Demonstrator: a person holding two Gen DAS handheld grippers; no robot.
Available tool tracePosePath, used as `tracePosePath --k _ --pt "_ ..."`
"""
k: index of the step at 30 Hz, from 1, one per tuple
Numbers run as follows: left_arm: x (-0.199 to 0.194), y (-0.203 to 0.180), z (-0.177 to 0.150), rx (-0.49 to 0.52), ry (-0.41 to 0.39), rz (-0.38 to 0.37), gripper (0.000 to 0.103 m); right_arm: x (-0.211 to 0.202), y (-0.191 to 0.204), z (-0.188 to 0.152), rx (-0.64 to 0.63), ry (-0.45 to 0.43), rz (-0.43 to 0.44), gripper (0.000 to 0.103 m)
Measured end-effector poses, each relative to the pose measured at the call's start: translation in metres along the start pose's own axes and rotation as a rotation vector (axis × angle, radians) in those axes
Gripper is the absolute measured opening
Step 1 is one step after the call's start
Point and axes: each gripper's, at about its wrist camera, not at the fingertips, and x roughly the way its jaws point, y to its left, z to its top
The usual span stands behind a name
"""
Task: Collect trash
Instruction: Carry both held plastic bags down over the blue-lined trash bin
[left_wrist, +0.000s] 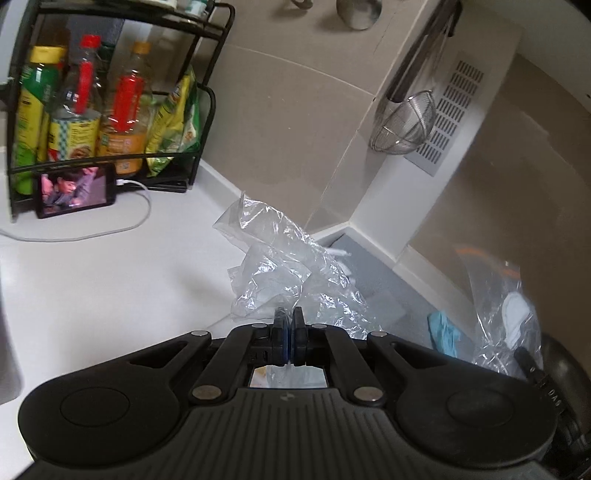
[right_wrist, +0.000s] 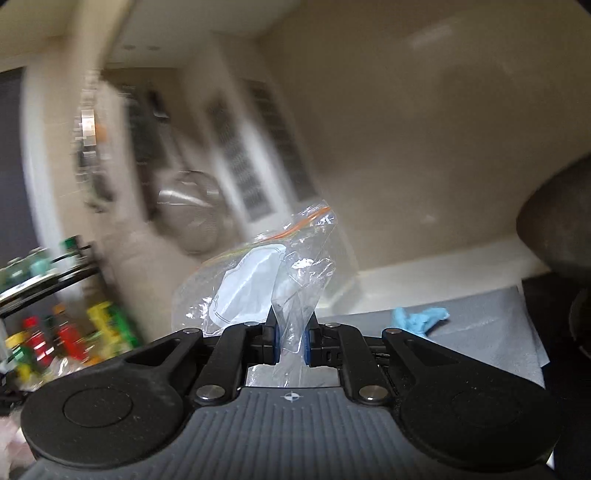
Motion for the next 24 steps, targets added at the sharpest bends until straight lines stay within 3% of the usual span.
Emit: tracePosePath --k 8,15,24 --pt "-0.076 0.019 -0.078 0.100 0.017 0.069 0.001 -0.087 0.048 -0.033 -0.134 0.072 0.188 0.012" --pt "-0.099 0.030 -0.147 0.141 0.108 0.140 0.001 -0.129 0.080 -0.069 -0.235 0.218 0.275 0.012" --pt "-0.092 0.041 -0.212 0.185 0.198 0.201 0.001 -0.147 0.093 -0.129 -0.389 0.387 0.236 0.012"
